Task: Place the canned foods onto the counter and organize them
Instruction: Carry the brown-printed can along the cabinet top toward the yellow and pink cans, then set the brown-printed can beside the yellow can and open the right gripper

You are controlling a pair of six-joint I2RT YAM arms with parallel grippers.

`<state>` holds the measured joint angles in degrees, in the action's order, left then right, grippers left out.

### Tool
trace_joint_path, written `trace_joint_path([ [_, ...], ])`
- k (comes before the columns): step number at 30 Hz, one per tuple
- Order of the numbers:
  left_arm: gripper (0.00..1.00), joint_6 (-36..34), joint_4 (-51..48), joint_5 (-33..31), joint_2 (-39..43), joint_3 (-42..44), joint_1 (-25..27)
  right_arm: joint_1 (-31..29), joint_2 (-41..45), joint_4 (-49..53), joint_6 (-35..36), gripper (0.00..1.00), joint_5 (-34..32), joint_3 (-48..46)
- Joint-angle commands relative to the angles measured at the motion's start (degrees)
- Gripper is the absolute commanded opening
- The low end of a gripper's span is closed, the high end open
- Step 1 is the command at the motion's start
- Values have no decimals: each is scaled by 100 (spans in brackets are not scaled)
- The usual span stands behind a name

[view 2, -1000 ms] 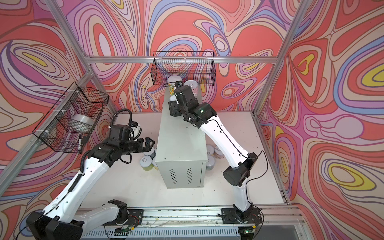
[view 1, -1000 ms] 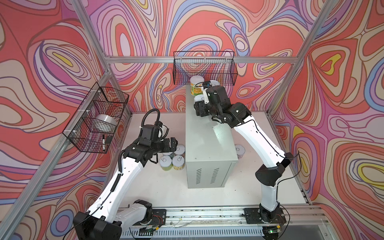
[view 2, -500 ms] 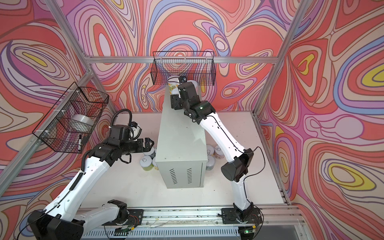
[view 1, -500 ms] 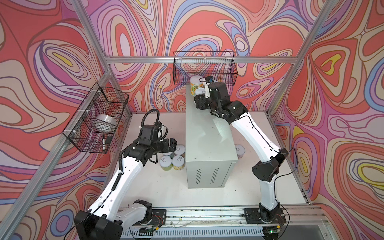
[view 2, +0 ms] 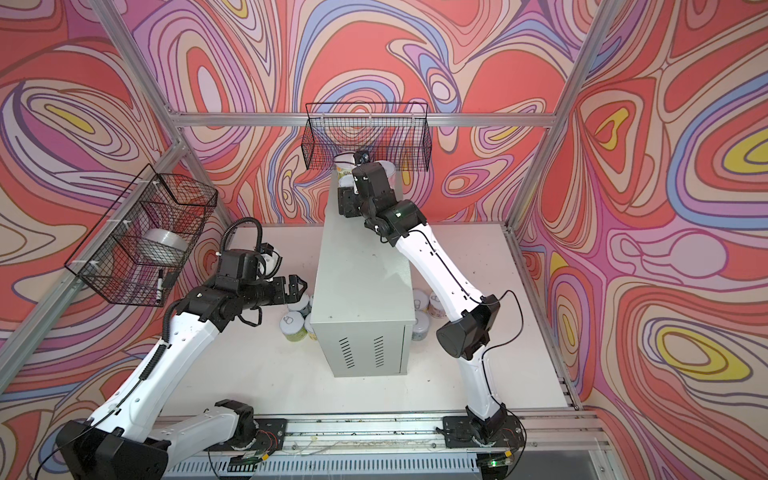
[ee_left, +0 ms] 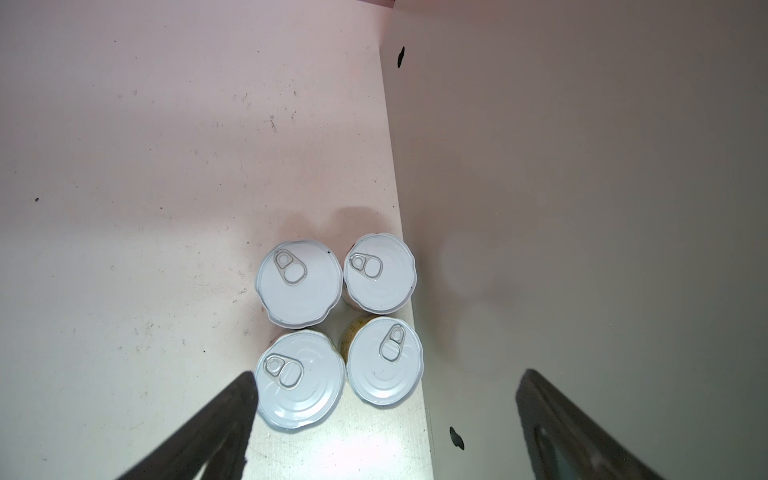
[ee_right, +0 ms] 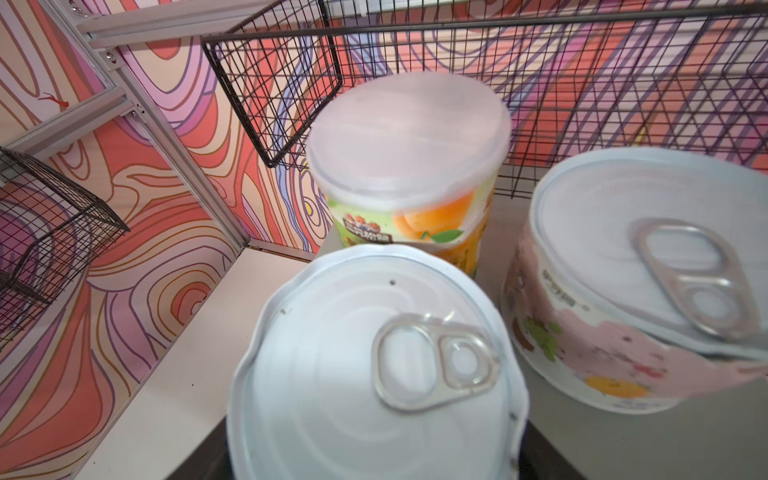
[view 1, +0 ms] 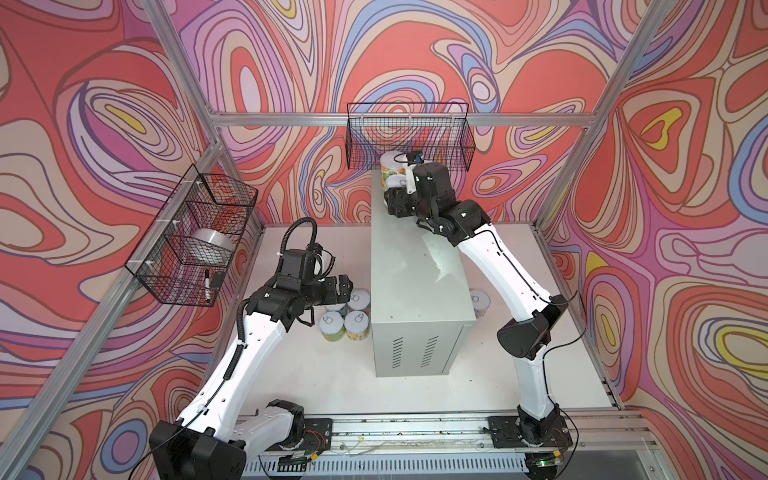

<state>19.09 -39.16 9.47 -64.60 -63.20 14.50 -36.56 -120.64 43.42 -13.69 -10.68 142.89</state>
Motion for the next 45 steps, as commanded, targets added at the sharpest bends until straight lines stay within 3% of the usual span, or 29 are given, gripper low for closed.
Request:
trace_joint_path([
  [1, 98, -28, 31, 41, -14, 53, -56, -53, -265, 451, -40, 74, 53, 25],
  [12, 99, -37, 40, 89, 19, 74, -71, -55, -128, 273, -192, 95, 187, -94],
  [20, 99, -12, 102, 186, 53, 97, -72, -71, 501, 294, -342, 98, 410, -534],
  [25, 99, 24, 140, 203, 70, 119, -70, -99, 1173, 57, -421, 98, 500, -1422],
  [29, 98, 54, 179, 237, 79, 159, -75, -98, 1562, -268, -482, 88, 431, -2054],
  [31, 98, 54, 188, 268, 62, 159, -76, -99, 1605, -349, -499, 69, 466, -2192],
  [34, 98, 68, 180, 280, 66, 159, -75, -99, 1555, -426, -553, 52, 497, -2282],
  [45, 98, 68, 163, 204, 143, 202, -73, -91, 1269, -650, -617, 52, 480, -2152],
])
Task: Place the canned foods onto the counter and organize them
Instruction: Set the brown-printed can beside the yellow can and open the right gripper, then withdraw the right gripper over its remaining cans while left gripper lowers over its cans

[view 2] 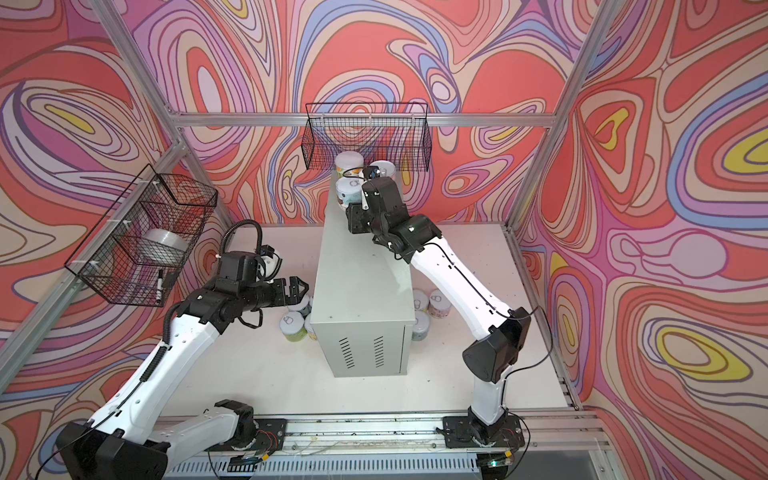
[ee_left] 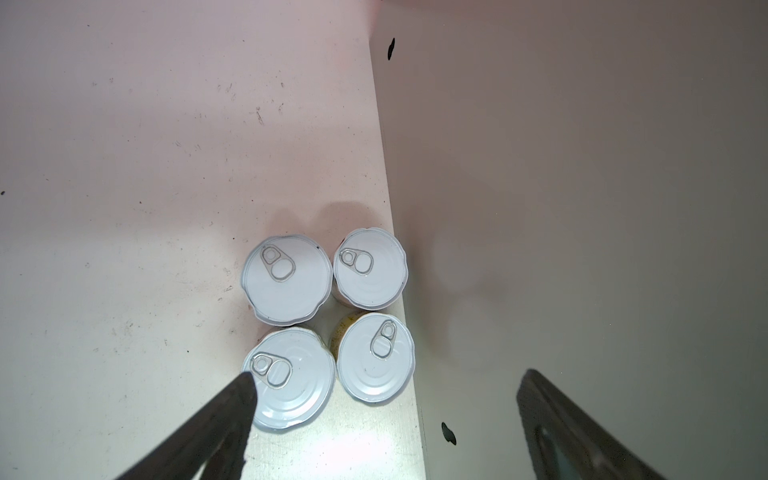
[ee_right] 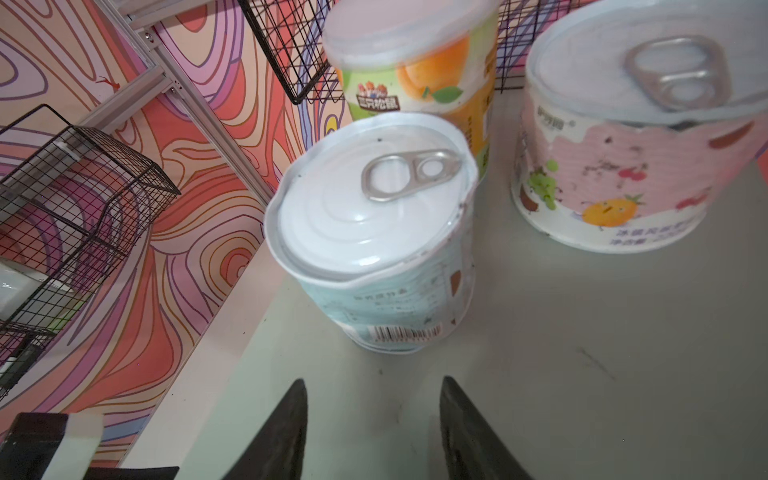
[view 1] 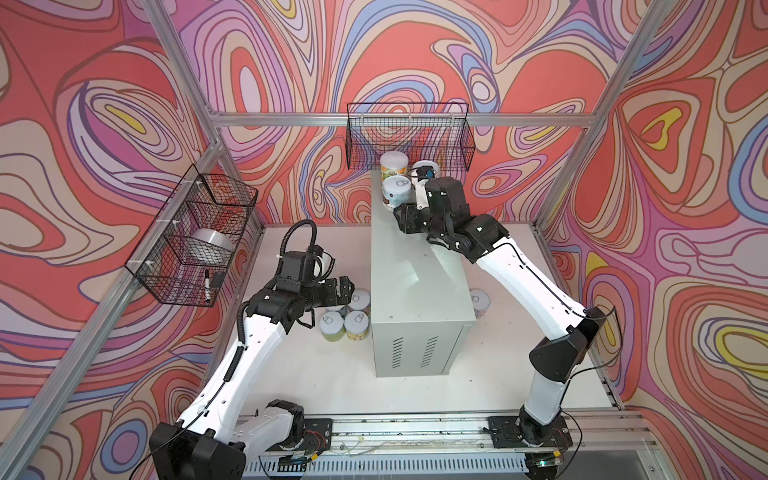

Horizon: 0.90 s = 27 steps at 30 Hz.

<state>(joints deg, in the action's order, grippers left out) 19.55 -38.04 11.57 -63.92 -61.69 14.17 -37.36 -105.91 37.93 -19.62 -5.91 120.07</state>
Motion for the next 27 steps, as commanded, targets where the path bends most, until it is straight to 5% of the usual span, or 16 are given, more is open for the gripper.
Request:
trace_joint_path([
  [1, 98, 22, 52, -10, 64, 49, -38, -9, -259, -68, -15, 52, 3, 201],
  [13, 98, -2, 50, 19, -8, 9, -39, 45, -542, 128, 3, 53, 117, 657],
  [20, 98, 24, 142, 75, -64, 31, -47, 45, 545, 204, 76, 53, 173, 254],
  [27, 100, 221, 246, -82, -159, 39, -38, 164, 1967, 746, 601, 58, -1301, -607],
])
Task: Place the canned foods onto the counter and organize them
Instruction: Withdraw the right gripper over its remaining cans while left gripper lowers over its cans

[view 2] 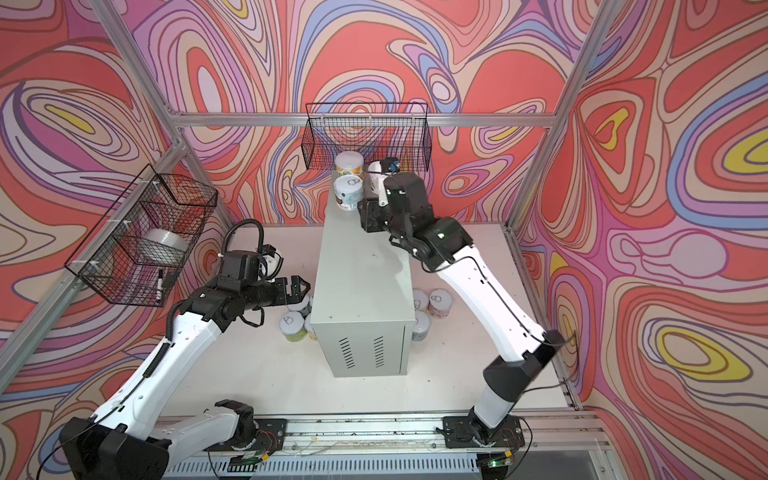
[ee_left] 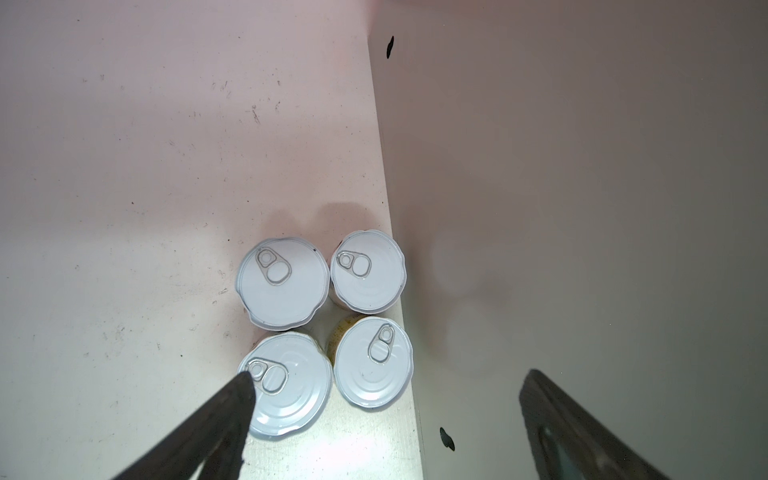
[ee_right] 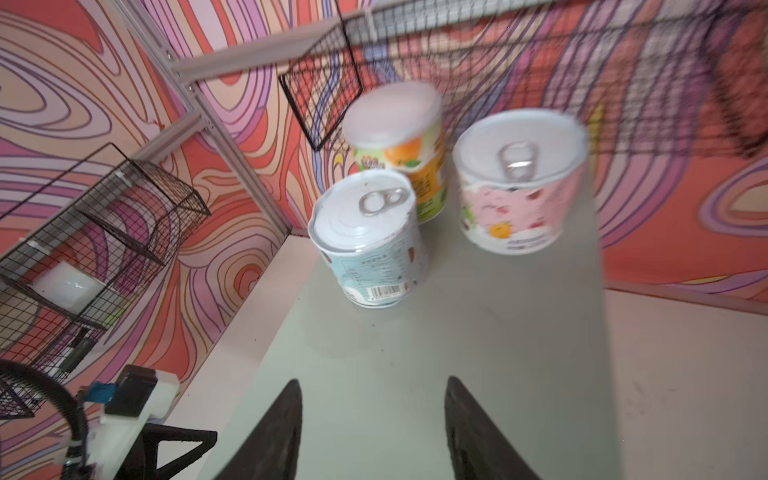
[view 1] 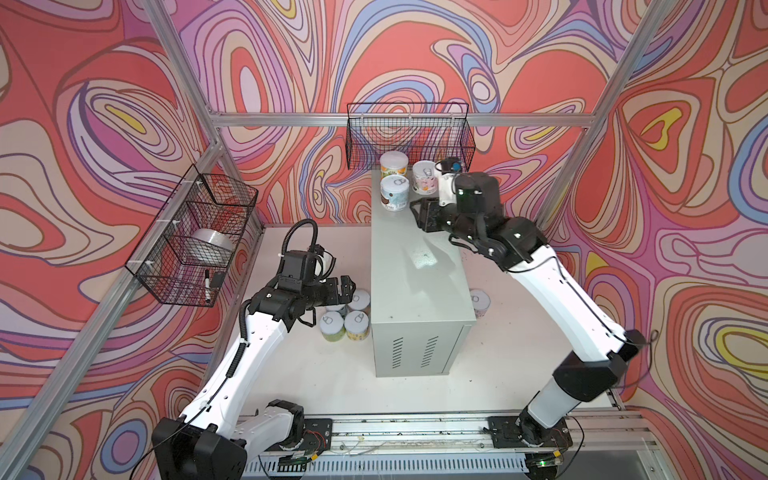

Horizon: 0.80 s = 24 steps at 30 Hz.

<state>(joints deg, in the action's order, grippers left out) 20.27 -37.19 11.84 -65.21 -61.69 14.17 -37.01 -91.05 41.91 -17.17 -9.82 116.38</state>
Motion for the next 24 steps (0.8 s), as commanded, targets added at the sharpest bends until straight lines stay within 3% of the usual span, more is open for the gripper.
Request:
trace_joint_path([
  [1, 100, 169, 204, -112, -29, 51, -42, 306, 619, 450, 367, 59, -1018, -411],
  [6, 100, 224, 135, -81, -90, -95, -39, 1983, 1589, 132, -102, 62, -112, -2165],
  [9, 100, 361, 196, -46, -31, -100, -35, 2503, 1777, 15, -355, 73, 191, -2928],
  [11, 100, 453, 277, -62, 49, -13, -19, 2579, 1772, -133, -430, 82, 311, -3480],
  [14, 100, 540, 412, -224, 235, 210, 119, 2625, 1559, -149, -542, 88, 356, -4007],
  [24, 98, 634, 307, -416, 498, 805, 426, 2673, 1353, -574, -1006, 90, 944, -5194],
])
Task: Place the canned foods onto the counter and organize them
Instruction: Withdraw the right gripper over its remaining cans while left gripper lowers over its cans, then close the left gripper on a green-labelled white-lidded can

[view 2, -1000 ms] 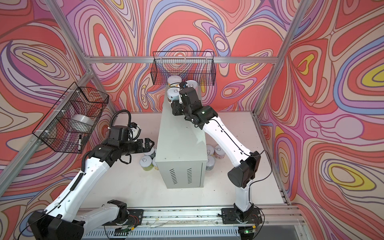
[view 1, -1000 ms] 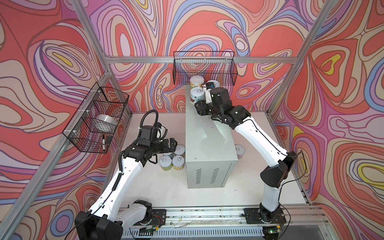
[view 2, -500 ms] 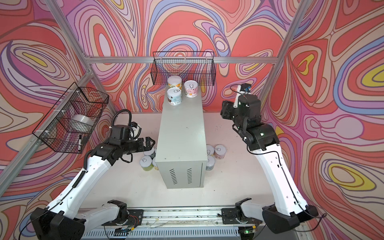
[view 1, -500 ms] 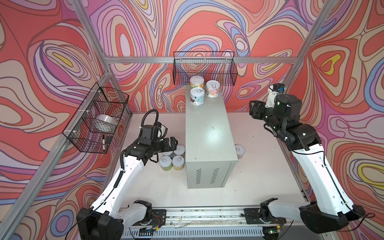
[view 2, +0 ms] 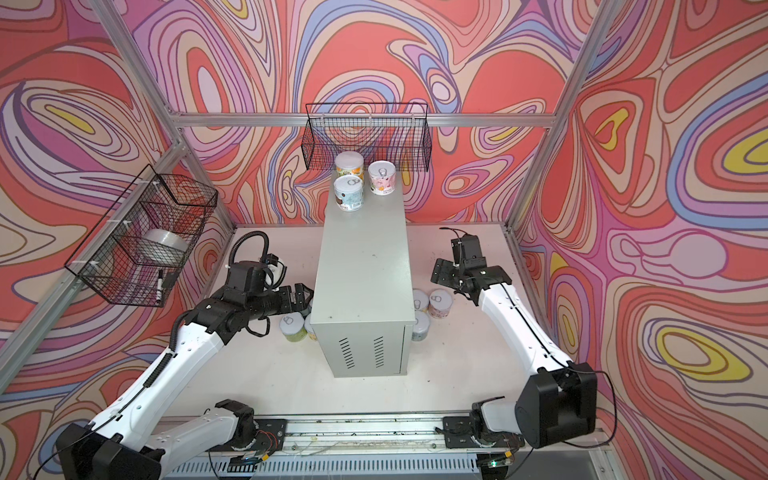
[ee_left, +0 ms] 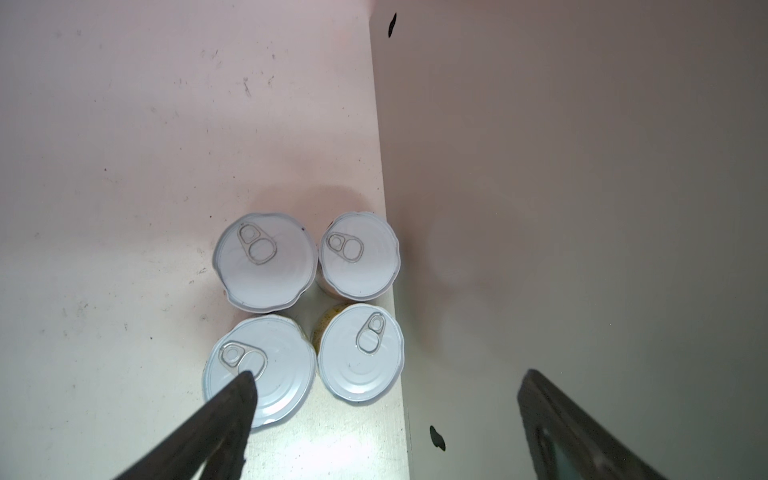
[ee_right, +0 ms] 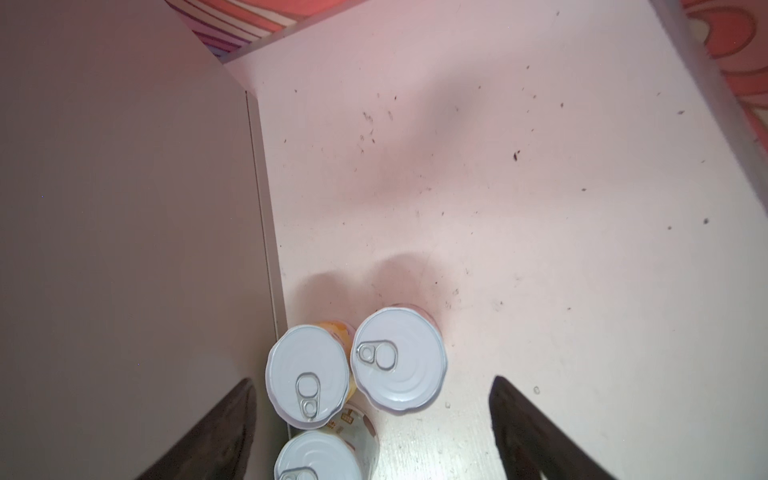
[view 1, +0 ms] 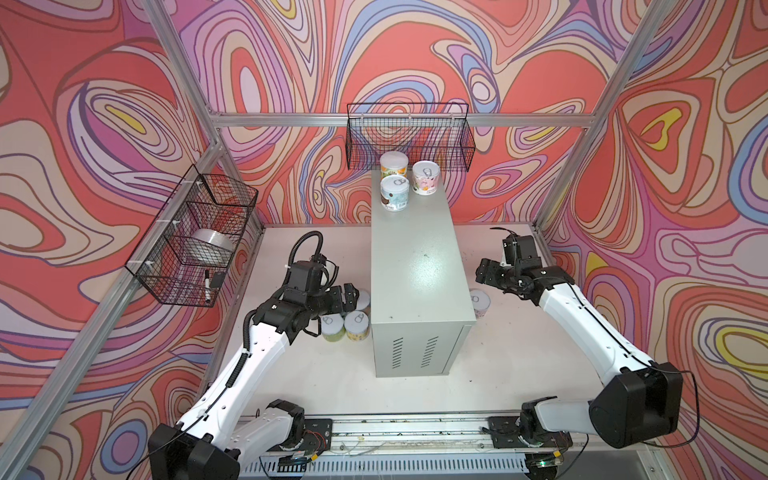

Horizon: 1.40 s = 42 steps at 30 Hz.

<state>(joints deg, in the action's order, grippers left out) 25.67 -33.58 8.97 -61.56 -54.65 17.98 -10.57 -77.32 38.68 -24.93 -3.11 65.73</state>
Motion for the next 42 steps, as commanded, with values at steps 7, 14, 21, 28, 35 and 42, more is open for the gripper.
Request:
trace_joint_path([
  [7, 98, 537, -714, -849, 227, 361, 130, 25, 253, -231, -410, 90, 492, -557],
  [14, 97, 1121, -965, -1401, 467, 1034, 189, 26, 562, -115, -478, 89, 472, -789],
  [21, 98, 1046, -632, -1514, 342, 1357, 191, 26, 390, -101, -483, 88, 531, -748],
  [28, 97, 795, -299, -1401, -246, 1403, 189, 28, 297, -55, -478, 87, 618, -576],
  [35, 96, 847, -27, -1264, -642, 1453, 192, 28, 455, -175, -518, 87, 619, -791],
  [42, 96, 890, 333, -1617, -1151, 1441, 193, 24, 680, -274, -573, 87, 569, -1024],
])
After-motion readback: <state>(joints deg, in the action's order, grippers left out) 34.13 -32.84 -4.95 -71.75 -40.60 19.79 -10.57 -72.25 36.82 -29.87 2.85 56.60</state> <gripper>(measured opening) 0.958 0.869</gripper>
